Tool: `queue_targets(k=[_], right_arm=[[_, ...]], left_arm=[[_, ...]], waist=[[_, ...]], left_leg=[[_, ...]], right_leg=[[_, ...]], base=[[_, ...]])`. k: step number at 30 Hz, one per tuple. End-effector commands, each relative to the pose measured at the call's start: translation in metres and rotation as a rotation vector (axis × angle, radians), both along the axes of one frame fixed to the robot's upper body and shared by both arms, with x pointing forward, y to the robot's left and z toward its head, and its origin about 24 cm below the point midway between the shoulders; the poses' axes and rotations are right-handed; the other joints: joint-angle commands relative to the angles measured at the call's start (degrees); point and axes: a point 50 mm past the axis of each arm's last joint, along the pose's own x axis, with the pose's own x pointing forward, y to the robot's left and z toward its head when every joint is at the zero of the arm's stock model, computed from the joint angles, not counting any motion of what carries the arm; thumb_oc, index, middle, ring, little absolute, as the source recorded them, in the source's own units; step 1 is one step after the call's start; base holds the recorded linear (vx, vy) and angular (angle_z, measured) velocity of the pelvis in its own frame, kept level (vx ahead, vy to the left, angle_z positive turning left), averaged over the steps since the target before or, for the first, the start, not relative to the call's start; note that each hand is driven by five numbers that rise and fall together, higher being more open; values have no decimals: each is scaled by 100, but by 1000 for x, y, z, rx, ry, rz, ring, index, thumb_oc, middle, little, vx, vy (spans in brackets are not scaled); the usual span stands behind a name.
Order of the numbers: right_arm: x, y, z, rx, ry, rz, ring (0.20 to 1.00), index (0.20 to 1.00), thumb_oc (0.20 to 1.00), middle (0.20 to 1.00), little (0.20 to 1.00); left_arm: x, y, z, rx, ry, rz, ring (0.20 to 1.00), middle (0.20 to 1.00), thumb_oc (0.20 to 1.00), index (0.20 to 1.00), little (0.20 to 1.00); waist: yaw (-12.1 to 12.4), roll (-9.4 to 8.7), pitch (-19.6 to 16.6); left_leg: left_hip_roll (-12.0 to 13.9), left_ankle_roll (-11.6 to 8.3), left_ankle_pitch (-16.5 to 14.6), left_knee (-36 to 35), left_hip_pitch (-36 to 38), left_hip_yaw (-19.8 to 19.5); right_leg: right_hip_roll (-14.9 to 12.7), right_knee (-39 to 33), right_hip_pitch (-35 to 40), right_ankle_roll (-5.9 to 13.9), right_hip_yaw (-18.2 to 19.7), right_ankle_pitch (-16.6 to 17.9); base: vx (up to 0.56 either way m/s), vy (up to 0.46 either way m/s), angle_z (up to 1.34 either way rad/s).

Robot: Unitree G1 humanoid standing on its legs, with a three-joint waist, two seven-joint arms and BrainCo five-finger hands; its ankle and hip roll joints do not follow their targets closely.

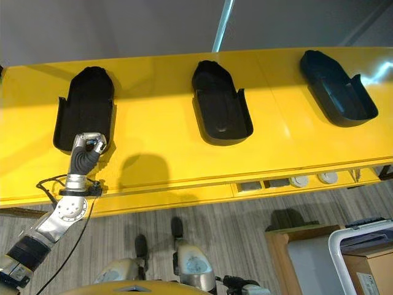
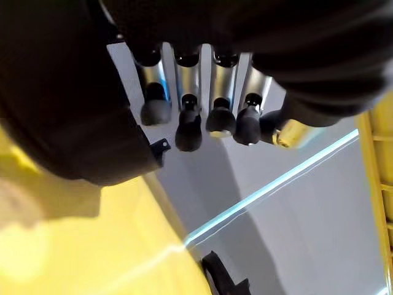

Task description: Move parts from the plastic box to the shelf.

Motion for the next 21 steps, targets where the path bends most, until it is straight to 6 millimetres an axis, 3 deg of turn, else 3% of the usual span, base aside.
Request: queue_targets(k=[1,6,8,9,10,11,14,16,18,19,21], right_arm=[[-22,-5,-3,-1,57,17,1000,1000,1000,1000,1000],[-17,-6,-2,-4,36,9,1000,1000,1000,1000,1000],[-12,-7,0,-5,21,-4,1000,1000,1000,1000,1000],[-12,-8,0,-5,20,-5,1000,1000,1000,1000,1000],[-8,-7,0,-2,16,-14,1000,1000,1000,1000,1000],[-6,-5,0,4,12,-27,1000,1000,1000,1000,1000],[-4,-2,-1,9,7,-34,1000,1000,1000,1000,1000],[-1,-1,-1,2,4,-62,1000,1000,1000,1000,1000],[-1,-2,0,0,4,-64,1000,1000,1000,1000,1000],[-1,-4,0,-12,13,-83,1000,1000,1000,1000,1000],[-3,-8,0,-36,30,-107,1000,1000,1000,1000,1000]], left_arm=[[-5,1,8,-46,-59,7,200,200,200,200,200],[-12,15,-11,-102,57,135,200,200,200,200,200],[-19,33,-41,-229,214,305,200,200,200,200,200],[-19,35,-44,-236,224,315,200,200,200,200,200],[-28,45,-67,-283,318,422,200,200,200,200,200],[-57,63,-110,-386,448,634,200,200,200,200,200],[-79,71,-134,-389,512,754,200,200,200,200,200],[-114,83,-159,-464,586,956,200,200,200,200,200],[-117,84,-161,-470,592,974,200,200,200,200,200],[-139,92,-172,-475,625,1066,200,200,200,200,200],[-158,96,-182,-455,687,1141,200,200,200,200,200]], waist=[[36,14,-521],[154,28,-661],[234,22,-678],[234,22,-675],[289,10,-663],[388,-15,-627],[457,-31,-579],[564,-22,-530],[567,-19,-527],[629,5,-532],[675,54,-548]], left_leg=[[366,-227,-94,27,-141,-15],[344,-246,-93,48,-61,-65],[320,-258,-45,110,-67,-136],[318,-259,-46,115,-62,-145],[311,-267,-53,193,-66,-205],[292,-280,-119,368,-96,-332],[280,-284,-122,475,-139,-422],[274,-303,-109,544,-197,-535],[275,-307,-105,544,-200,-546],[285,-339,-64,521,-215,-590],[302,-396,-13,476,-213,-639]], right_leg=[[-111,67,490,339,184,-583],[-121,73,619,313,70,-615],[-124,129,640,283,18,-610],[-126,131,649,282,8,-613],[-135,180,666,255,-35,-635],[-156,259,708,219,-134,-709],[-174,295,728,191,-224,-720],[-191,303,736,175,-309,-727],[-192,300,738,175,-320,-728],[-200,283,736,187,-361,-719],[-212,190,768,201,-446,-692]], base=[[0,0,0],[-70,-9,4],[-69,-22,7],[-68,-34,12],[-88,-54,16],[-92,-56,16],[-72,-40,28],[-94,-33,16],[-46,-9,4],[-43,-4,5],[-45,11,5]])
